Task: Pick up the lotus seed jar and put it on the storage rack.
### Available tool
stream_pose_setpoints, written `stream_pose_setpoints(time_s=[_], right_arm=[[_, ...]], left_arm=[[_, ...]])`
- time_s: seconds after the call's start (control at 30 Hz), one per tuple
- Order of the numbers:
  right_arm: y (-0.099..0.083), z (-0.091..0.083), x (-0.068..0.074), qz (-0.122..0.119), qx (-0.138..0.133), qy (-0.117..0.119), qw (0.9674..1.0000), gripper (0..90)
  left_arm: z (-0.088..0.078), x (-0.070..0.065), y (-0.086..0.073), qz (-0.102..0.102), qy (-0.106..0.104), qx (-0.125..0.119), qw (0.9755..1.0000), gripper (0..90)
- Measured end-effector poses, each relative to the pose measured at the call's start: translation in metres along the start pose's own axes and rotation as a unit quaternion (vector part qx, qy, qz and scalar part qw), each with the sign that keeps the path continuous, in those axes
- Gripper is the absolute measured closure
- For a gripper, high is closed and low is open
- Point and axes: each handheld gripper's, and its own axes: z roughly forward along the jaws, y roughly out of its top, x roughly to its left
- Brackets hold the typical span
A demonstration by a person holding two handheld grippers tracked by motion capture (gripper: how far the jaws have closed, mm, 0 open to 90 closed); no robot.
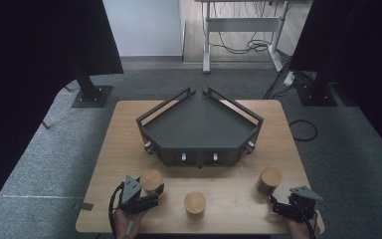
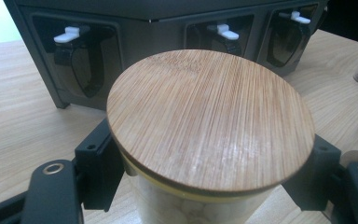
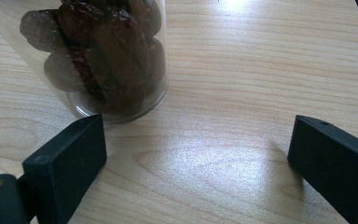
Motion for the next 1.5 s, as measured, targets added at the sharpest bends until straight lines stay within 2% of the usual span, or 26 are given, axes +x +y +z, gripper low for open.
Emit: stream_pose_setpoints(time_s=[1.5], right_arm=[[0.0, 0.0, 0.001, 0.001, -0.001, -0.001, 1.0, 3.6]], left_arm=[[-0.007, 0.005, 0.023, 0.004, -0.004, -0.014, 0.9999, 25.1]])
